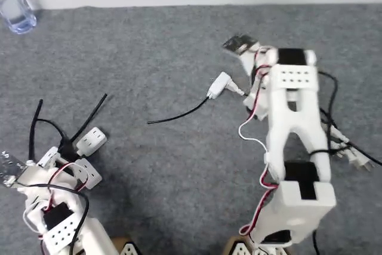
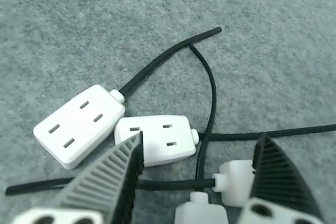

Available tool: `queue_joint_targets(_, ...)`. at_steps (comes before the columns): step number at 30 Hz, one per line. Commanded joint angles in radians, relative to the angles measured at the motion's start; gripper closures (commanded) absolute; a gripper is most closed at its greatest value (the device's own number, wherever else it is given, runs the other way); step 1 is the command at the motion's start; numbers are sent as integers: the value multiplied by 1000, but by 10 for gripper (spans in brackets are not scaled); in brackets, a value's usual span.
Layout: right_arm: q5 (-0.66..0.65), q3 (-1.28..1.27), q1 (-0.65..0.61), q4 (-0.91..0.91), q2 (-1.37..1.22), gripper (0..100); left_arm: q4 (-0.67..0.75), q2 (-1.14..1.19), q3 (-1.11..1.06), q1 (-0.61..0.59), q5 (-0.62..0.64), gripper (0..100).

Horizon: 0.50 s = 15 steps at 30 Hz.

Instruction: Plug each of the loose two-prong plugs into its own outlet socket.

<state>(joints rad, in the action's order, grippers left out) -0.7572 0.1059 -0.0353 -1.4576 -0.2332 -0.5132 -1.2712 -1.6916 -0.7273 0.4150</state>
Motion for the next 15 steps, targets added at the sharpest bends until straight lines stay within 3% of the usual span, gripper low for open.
queue_joint_targets(1,-29,-3,-25,179,-53,578,23,-2,5,-3,-5,683)
queue_joint_targets(7,-31,167,-99,272,-314,578,18,-2,5,18,-5,683)
queue_joint_targets(12,-35,433,-101,249,-513,578,18,-2,5,20,-5,683)
queue_joint_targets(15,-106,586,-102,177,-605,578,18,-2,5,20,-5,683)
